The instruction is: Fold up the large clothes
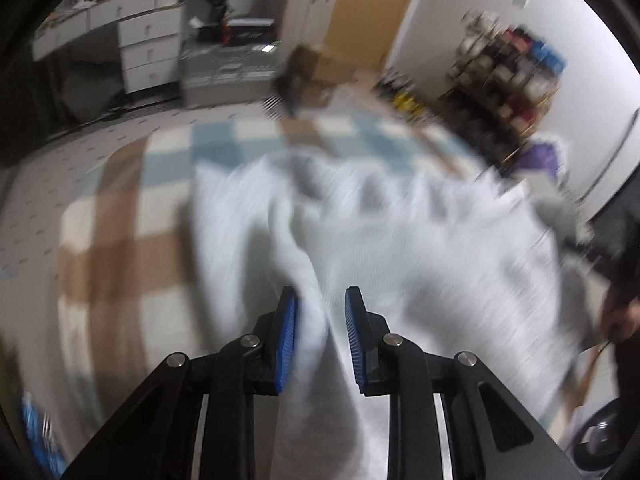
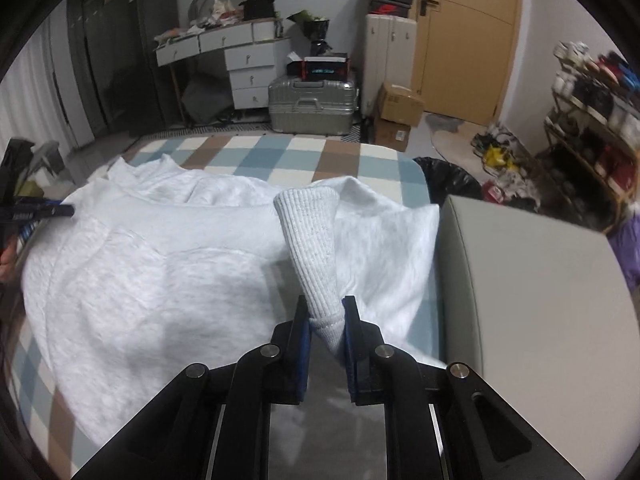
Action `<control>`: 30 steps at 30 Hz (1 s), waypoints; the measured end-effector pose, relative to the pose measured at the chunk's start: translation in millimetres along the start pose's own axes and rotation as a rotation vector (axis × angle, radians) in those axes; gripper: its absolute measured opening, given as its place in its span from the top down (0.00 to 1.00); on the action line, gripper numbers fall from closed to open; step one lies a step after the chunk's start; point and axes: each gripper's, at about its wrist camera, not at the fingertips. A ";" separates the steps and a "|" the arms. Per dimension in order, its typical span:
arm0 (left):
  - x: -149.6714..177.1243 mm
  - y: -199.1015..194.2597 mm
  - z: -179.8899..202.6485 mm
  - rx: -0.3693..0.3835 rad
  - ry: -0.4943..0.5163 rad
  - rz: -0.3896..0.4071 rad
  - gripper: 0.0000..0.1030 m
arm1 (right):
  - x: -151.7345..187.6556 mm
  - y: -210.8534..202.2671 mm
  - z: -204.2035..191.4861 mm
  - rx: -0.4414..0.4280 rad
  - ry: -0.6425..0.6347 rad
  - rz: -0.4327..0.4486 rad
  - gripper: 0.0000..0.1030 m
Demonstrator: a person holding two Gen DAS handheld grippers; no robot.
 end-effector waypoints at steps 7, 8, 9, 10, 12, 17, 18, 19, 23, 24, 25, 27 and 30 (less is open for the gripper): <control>-9.9 34.7 -1.1 -0.007 0.015 -0.119 0.82 | -0.3 9.5 -3.5 0.034 0.017 -0.034 0.86; -8.0 36.6 0.5 -0.036 0.034 -0.126 0.82 | -2.5 12.0 -3.2 0.044 0.013 -0.039 0.86; -4.9 33.3 2.9 -0.048 0.046 -0.119 0.81 | -5.1 15.2 -2.1 0.053 0.014 -0.047 0.85; -2.0 31.4 2.5 -0.089 0.057 -0.112 0.78 | -8.1 18.2 -0.3 0.067 0.018 -0.053 0.85; 3.8 34.0 -2.5 -0.193 0.044 -0.132 0.53 | -13.9 22.9 4.1 0.085 0.032 -0.058 0.85; 15.1 31.6 -25.4 -0.151 -0.056 -0.060 0.47 | -23.7 28.5 16.7 0.089 0.093 -0.061 0.83; 14.8 32.8 -27.4 -0.128 -0.070 -0.065 0.56 | -23.4 29.0 18.1 0.088 0.106 -0.065 0.83; 14.2 33.1 -28.9 -0.091 -0.077 -0.065 0.78 | -23.1 28.8 18.8 0.089 0.113 -0.068 0.83; 12.8 25.9 -18.2 -0.114 -0.046 -0.053 0.83 | -20.7 19.3 15.5 0.086 0.100 -0.055 0.84; 14.9 21.4 -13.8 -0.134 -0.029 -0.044 0.83 | -20.1 16.5 14.6 0.078 0.092 -0.055 0.85; 17.0 13.9 -10.5 -0.142 -0.020 -0.025 0.84 | -18.9 12.1 13.3 0.065 0.085 -0.046 0.85; 19.9 -4.8 -8.2 -0.150 -0.024 0.037 0.84 | -17.0 0.3 9.1 0.065 0.061 -0.005 0.85; 17.8 -36.1 -7.9 -0.127 -0.037 0.150 0.96 | -16.5 -23.0 4.8 0.059 0.042 0.072 0.86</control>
Point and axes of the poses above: each gripper's, at about its wrist camera, not at the fingertips, and y roughly the way its jaws point, z to its right, x to its underside, and after that the axes turned 1 degree about y, right-handed
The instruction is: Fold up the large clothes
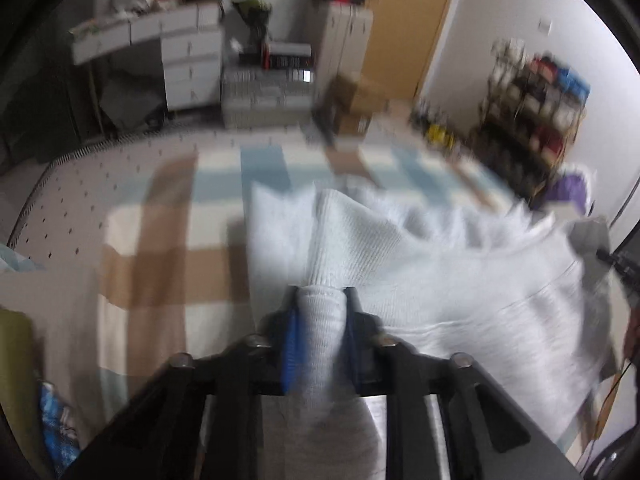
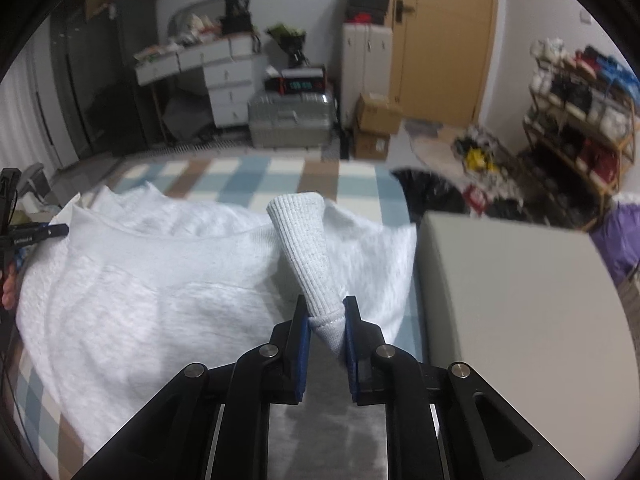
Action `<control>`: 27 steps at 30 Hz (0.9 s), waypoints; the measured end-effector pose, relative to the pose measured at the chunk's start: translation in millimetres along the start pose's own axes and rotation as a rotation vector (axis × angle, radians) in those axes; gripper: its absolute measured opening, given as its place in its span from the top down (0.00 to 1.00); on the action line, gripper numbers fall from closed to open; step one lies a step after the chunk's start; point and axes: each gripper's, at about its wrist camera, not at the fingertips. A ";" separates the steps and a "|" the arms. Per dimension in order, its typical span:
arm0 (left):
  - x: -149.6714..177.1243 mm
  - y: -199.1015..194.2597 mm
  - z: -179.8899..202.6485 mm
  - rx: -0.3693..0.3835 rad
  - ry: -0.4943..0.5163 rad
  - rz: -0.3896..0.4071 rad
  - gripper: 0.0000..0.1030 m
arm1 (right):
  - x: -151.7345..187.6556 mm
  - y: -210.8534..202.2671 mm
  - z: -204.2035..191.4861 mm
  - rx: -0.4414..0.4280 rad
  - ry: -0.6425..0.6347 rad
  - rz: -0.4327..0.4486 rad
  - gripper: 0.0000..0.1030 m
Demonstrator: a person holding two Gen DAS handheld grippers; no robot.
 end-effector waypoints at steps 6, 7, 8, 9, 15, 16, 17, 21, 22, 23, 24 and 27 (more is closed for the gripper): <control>-34.3 19.6 15.6 -0.061 0.127 0.024 0.96 | -36.3 -15.6 19.0 0.020 0.072 0.156 0.87; -39.2 22.5 14.4 -0.055 0.113 0.025 0.96 | -43.6 -7.1 24.8 0.022 0.095 0.146 0.87; -49.7 28.2 13.8 -0.050 0.094 0.030 0.96 | -49.3 2.5 29.6 0.028 0.111 0.130 0.87; -56.8 31.9 10.9 -0.037 0.076 0.036 0.96 | -54.5 14.7 34.2 0.039 0.124 0.112 0.87; -80.5 40.5 -1.4 0.001 -0.014 0.068 0.97 | -73.3 80.6 53.0 0.114 0.187 0.042 0.88; -79.1 38.6 -0.5 -0.005 -0.015 0.082 0.97 | -74.6 86.5 55.2 0.107 0.201 0.045 0.88; -75.5 35.4 0.6 -0.014 -0.018 0.094 0.97 | -74.0 87.9 55.3 0.099 0.207 0.054 0.88; -56.1 4.6 5.0 -0.011 -0.039 0.174 0.97 | -65.7 63.3 48.6 0.083 0.172 0.137 0.88; -55.8 -4.4 7.1 -0.003 -0.040 0.196 0.97 | -62.9 49.7 46.0 0.082 0.155 0.174 0.88; -57.4 -12.7 9.8 0.001 -0.042 0.203 0.97 | -61.6 37.6 44.6 0.082 0.145 0.211 0.88; -60.3 -20.2 11.5 0.006 -0.054 0.220 0.97 | -60.6 22.4 42.8 0.089 0.140 0.257 0.88; -75.8 -36.8 24.3 -0.031 -0.019 0.295 0.97 | -63.9 -12.7 42.0 0.103 0.166 0.378 0.88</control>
Point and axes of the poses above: each gripper's, at about its wrist camera, not at the fingertips, and y roughly the way its jaws point, z to its right, x to its underside, and after that the axes turned 1 degree about y, right-handed
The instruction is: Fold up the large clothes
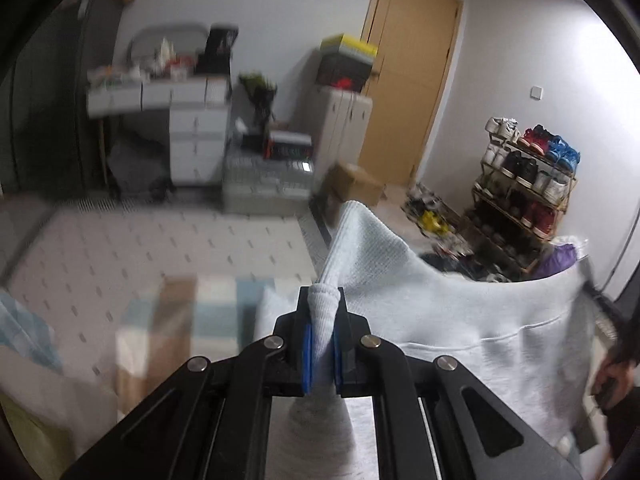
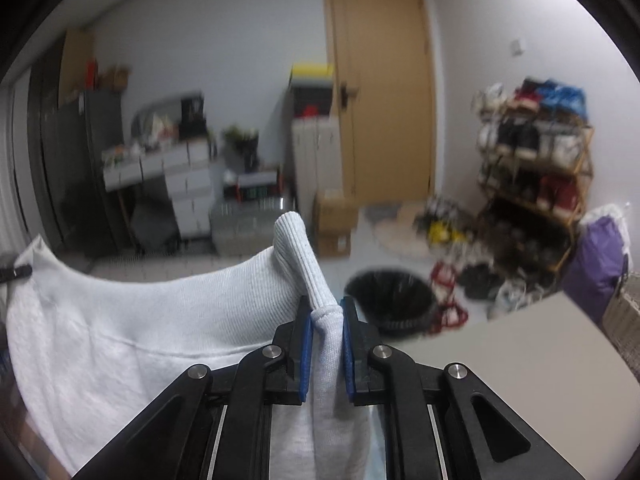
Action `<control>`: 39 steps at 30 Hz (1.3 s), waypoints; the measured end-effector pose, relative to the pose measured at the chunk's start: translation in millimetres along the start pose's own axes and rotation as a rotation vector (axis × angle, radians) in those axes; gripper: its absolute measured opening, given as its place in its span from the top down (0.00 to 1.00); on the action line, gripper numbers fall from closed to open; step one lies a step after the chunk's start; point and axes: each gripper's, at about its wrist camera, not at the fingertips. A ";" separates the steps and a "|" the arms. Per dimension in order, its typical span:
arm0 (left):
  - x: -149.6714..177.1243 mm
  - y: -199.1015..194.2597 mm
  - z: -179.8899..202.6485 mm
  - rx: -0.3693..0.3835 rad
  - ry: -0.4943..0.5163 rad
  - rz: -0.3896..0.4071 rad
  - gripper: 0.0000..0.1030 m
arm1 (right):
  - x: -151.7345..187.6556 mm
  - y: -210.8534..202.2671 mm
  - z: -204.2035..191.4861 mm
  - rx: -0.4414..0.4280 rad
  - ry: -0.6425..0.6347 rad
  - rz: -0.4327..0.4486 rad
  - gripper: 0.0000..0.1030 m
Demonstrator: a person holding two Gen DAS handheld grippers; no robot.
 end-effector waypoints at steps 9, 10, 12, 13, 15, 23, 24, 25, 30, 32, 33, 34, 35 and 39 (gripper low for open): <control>10.1 181.9 -20.4 -0.140 -0.028 -0.383 0.96 | 3.2 125.5 4.9 0.170 0.029 -0.294 0.88; 26.2 202.3 -24.9 -0.164 -0.026 -0.444 0.96 | 17.1 147.2 3.4 0.198 0.015 -0.364 0.88; 49.7 219.9 -33.4 -0.182 -0.054 -0.480 0.96 | 46.4 179.7 -5.1 0.241 -0.056 -0.495 0.88; 61.2 226.5 -36.6 -0.177 -0.058 -0.503 0.94 | 59.4 189.6 -6.7 0.240 -0.065 -0.546 0.88; 65.6 222.7 -38.7 -0.179 -0.042 -0.482 0.91 | 71.3 194.9 -8.0 0.233 -0.096 -0.575 0.87; 27.3 121.9 -53.8 -0.271 -0.110 -0.290 0.08 | 51.9 109.9 -3.9 0.134 -0.115 -0.508 0.31; 32.5 110.8 -55.9 -0.269 -0.106 -0.288 0.01 | 52.0 89.7 -1.3 0.096 -0.087 -0.493 0.27; 40.8 102.2 -57.3 -0.233 -0.082 -0.317 0.01 | 52.9 72.1 1.1 0.057 -0.066 -0.487 0.27; 88.7 115.7 -57.4 -0.116 -0.029 -0.566 0.01 | 81.7 12.9 3.8 -0.058 0.024 -0.542 0.26; 107.8 117.5 -59.4 -0.086 -0.058 -0.615 0.01 | 99.3 3.0 2.8 -0.078 0.048 -0.592 0.26; 116.0 120.6 -61.9 -0.051 -0.091 -0.647 0.01 | 109.0 -0.9 1.4 -0.094 0.063 -0.610 0.26; 121.1 123.7 -63.7 -0.042 -0.118 -0.676 0.01 | 115.2 -3.0 -0.2 -0.099 0.070 -0.624 0.26; 123.6 124.8 -64.2 -0.033 -0.149 -0.686 0.01 | 121.4 -4.3 -2.7 -0.098 0.079 -0.633 0.26; 132.5 124.2 -53.6 -0.027 -0.140 -0.694 0.06 | 130.1 -1.4 -14.5 -0.136 0.082 -0.636 0.40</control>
Point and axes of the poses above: each gripper's, at about its wrist camera, not at the fingertips, and y roughly the way its jaws point, z to its right, x to its underside, and after that the axes turned 1 degree about y, right-handed
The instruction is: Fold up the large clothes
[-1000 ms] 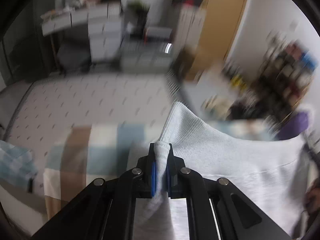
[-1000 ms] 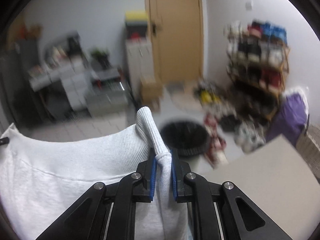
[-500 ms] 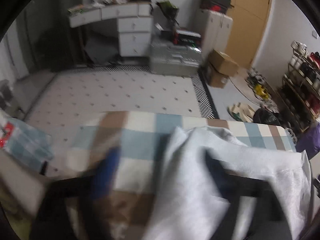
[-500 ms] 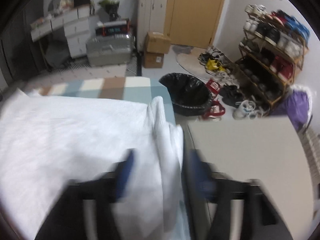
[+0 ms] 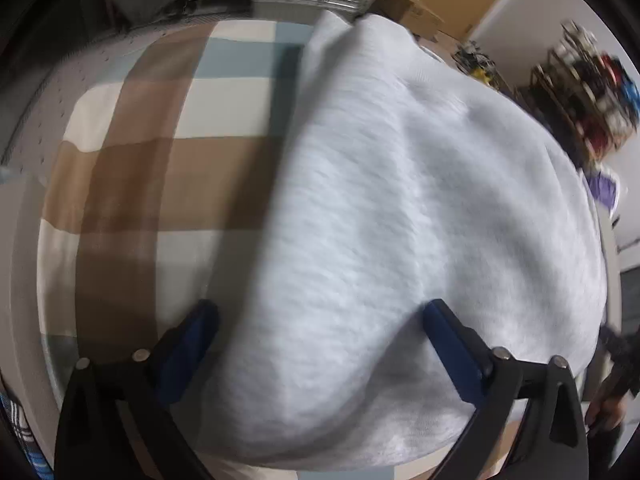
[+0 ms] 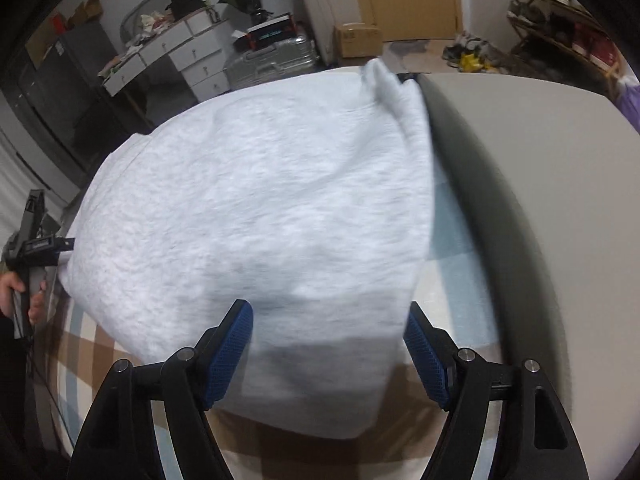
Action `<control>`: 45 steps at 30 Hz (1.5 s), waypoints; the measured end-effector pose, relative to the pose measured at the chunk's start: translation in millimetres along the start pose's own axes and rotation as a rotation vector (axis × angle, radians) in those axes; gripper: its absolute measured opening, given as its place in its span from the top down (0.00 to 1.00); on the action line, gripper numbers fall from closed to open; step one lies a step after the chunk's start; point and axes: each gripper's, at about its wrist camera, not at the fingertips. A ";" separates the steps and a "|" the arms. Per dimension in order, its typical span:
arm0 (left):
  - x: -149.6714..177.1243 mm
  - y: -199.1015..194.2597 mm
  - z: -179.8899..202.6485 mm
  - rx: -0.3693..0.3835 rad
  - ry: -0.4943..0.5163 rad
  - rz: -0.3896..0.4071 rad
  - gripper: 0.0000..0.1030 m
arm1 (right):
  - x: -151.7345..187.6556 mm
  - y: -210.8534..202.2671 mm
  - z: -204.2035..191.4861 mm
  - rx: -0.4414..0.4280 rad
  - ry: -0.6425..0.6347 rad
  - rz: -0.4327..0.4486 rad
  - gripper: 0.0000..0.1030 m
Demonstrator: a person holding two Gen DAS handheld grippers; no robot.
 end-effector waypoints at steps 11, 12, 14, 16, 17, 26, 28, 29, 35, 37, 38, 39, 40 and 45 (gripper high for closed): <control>73.7 -28.7 22.3 -0.047 0.065 0.004 0.66 | 31.3 -14.5 -35.7 -0.001 -0.198 -0.001 0.82; 83.9 -31.7 24.2 -0.045 0.055 0.022 0.67 | 39.3 -18.0 -39.5 -0.007 -0.214 -0.013 0.82; 115.7 -40.9 17.9 -0.026 0.034 0.050 0.67 | 59.2 -29.2 -45.8 -0.007 -0.259 -0.025 0.82; 151.7 -52.5 14.0 -0.002 0.020 0.070 0.67 | 85.4 -43.3 -48.1 -0.028 -0.301 -0.049 0.83; 170.6 -58.8 11.4 0.006 0.013 0.077 0.67 | 98.6 -49.8 -46.9 -0.043 -0.308 -0.056 0.83; 245.9 -145.6 -27.4 -0.194 -0.184 0.346 0.66 | 135.5 -149.7 -35.6 -0.011 -0.227 0.089 0.75; 250.1 -162.9 -15.3 -0.213 -0.159 0.421 0.66 | 136.7 -199.9 -59.5 -0.136 -0.237 0.261 0.72; 247.6 -168.9 -1.8 -0.171 -0.117 0.452 0.66 | 140.1 -217.3 -78.1 -0.169 -0.269 0.322 0.50; 221.4 -118.6 75.8 -0.071 0.168 0.405 0.41 | 150.7 -192.4 -191.9 -0.222 -0.393 0.390 0.03; 216.1 -86.8 69.4 -0.160 0.193 0.326 0.41 | 152.1 -147.7 -219.2 -0.185 -0.435 0.310 0.03; 210.0 -69.5 67.3 -0.158 0.185 0.294 0.40 | 154.9 -129.8 -227.6 -0.161 -0.455 0.278 0.06; 208.3 -59.7 64.4 -0.138 0.162 0.282 0.39 | 159.8 -110.5 -235.6 -0.113 -0.473 0.241 0.10; 208.3 -56.7 56.1 -0.109 0.131 0.295 0.37 | 163.9 -88.6 -239.5 -0.061 -0.478 0.191 0.11; 215.4 -57.4 34.5 -0.020 0.093 0.340 0.36 | 181.0 -27.4 -205.1 -0.047 -0.427 0.089 0.03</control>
Point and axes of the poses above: each gripper's, at about its wrist camera, not at the fingertips, and y roughly the way its jaws point, z to its right, x to its underside, and after that the axes turned 1 degree about y, right-handed
